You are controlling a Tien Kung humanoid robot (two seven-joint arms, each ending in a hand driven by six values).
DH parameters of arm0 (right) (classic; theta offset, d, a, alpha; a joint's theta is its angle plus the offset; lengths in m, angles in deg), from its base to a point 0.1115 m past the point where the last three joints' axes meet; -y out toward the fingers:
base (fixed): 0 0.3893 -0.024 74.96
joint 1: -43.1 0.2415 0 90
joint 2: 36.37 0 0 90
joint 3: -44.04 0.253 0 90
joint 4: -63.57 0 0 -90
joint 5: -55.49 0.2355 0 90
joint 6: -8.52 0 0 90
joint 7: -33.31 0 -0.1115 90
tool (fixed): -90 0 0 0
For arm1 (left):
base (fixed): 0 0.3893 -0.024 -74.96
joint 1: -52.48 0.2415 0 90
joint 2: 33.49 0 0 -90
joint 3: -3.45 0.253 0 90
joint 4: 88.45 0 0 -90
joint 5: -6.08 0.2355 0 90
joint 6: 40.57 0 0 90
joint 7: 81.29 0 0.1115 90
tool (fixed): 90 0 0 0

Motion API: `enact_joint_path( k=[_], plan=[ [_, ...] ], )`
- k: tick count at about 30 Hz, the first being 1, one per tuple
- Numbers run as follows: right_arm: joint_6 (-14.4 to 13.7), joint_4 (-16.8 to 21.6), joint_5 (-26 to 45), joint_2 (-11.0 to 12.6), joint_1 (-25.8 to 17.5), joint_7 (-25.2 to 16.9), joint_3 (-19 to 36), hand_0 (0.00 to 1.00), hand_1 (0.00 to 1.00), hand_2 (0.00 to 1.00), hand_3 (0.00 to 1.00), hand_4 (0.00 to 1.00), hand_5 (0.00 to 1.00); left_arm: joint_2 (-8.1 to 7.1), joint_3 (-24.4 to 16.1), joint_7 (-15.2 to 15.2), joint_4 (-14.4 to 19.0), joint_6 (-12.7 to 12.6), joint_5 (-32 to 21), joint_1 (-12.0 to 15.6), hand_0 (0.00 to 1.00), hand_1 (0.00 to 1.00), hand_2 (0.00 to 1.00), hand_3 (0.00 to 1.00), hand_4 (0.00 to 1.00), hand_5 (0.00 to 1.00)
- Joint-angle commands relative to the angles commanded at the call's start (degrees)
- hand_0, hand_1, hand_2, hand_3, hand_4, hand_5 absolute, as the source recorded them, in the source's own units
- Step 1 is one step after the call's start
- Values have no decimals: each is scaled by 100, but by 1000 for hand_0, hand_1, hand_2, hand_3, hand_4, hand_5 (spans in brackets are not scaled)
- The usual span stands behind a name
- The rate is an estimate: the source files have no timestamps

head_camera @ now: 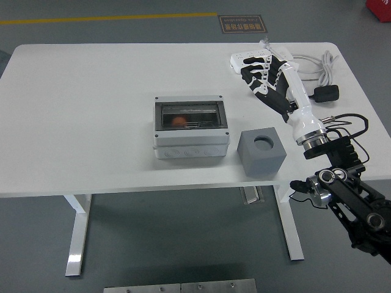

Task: Fetch the battery,place it into the box,close the lid of the box

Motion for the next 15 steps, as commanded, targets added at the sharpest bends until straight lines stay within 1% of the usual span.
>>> enact_joint_path(
  k=[3,5,6,8,11,12,15],
  plan=[
    [332,-6,653,-41,-150,72,126,589,532,544,609,826,504,-5,2,-11,0,-5,-20,6,751,833,783,827,478,2],
    [463,-36,1061,-53,-234,159,244,589,532,544,609,826,504,-7,9,-19,0,-7,-37,5,751,833,783,827,478,2],
    [496,-46,1244,-52,-274,211,311,610,563,570,622,824,504,-7,12,-22,0,-8,-44,3,752,833,783,827,478,2],
    [483,-25,1424,-19,-350,343,469,610,563,570,622,824,504,-6,20,-28,0,-10,-66,3,752,833,783,827,478,2],
    [453,35,1253,50,-413,512,628,610,563,570,622,824,504,-8,8,-27,0,-13,-67,8,752,833,783,827,478,2],
    [441,57,1146,74,-427,568,672,655,613,630,688,787,291,-9,5,-28,0,-15,-69,11,752,833,783,827,478,2],
    [360,99,872,127,-435,647,750,655,613,630,688,787,291,-19,6,-33,0,-21,-89,15,752,833,783,827,478,2]
  ],
)
